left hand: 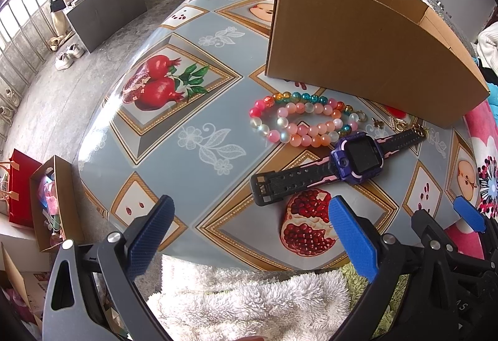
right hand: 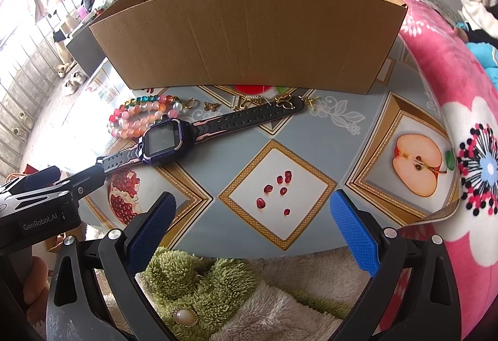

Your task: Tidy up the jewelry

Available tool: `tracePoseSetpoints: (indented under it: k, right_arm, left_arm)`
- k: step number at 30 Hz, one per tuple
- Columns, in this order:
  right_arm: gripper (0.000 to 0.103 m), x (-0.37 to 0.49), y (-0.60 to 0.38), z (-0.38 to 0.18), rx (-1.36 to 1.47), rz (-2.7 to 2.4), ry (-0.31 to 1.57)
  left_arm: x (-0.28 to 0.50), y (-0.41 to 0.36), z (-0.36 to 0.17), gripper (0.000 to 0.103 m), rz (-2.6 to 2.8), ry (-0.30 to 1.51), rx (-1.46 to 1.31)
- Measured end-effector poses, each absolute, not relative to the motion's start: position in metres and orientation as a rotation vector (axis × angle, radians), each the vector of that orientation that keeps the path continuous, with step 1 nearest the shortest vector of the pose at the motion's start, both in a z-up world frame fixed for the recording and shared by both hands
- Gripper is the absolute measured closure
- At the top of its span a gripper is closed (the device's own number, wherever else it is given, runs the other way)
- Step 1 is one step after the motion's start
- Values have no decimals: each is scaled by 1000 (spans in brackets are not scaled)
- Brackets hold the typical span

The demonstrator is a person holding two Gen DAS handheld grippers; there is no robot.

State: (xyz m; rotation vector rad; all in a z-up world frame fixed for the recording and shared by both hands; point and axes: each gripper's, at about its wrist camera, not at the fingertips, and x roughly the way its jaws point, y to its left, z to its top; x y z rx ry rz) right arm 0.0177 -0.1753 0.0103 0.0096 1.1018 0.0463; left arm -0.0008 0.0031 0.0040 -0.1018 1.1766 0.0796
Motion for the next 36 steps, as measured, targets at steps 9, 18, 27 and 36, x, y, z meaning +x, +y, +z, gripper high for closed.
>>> tracePoseSetpoints:
  k: [9,18,27,36]
  right_arm:
    - [8,22,-176,10,15,38,1106]
    - [8,31,-170,5,5,21,1117]
    - [8,38,-170,1,25,1,1089]
    - [8,59,-180,-20,40,11,1146]
  left_arm:
    - [4,5,-6,6,68,1197,-110]
    - [13,15,-16,6,57,1198,-102]
    - [36,31,-30,6,89,1198,-16]
    - [49,36,-40,5,32,1210,-34]
